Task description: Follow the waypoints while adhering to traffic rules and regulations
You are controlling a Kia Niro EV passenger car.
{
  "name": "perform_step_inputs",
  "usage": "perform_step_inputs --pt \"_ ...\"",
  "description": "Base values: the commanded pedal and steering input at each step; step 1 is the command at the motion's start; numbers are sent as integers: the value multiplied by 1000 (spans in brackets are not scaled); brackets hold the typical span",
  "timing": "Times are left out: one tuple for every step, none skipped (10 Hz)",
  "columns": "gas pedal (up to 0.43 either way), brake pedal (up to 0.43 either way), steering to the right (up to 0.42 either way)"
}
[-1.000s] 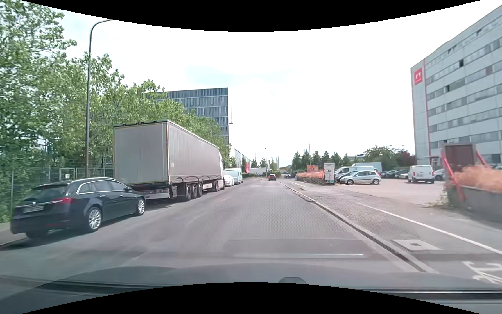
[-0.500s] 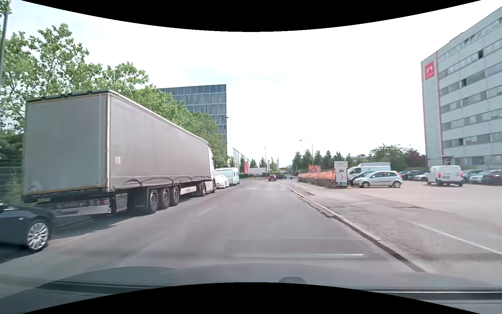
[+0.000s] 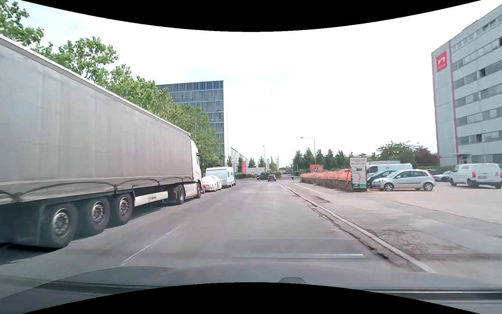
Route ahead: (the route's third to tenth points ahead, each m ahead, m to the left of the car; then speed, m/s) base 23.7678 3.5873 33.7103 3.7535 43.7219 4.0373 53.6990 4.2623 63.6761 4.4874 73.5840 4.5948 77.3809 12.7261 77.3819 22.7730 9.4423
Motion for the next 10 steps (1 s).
perform_step_inputs --pt "130 0 -2" --pt "110 0 -2" --pt "79 0 -2" --pt "0 0 -2" --pt "0 0 -2" --pt "0 0 -3" --pt "0 0 -4" --pt "0 0 -4" --pt "0 0 -4" --pt "0 0 -4"
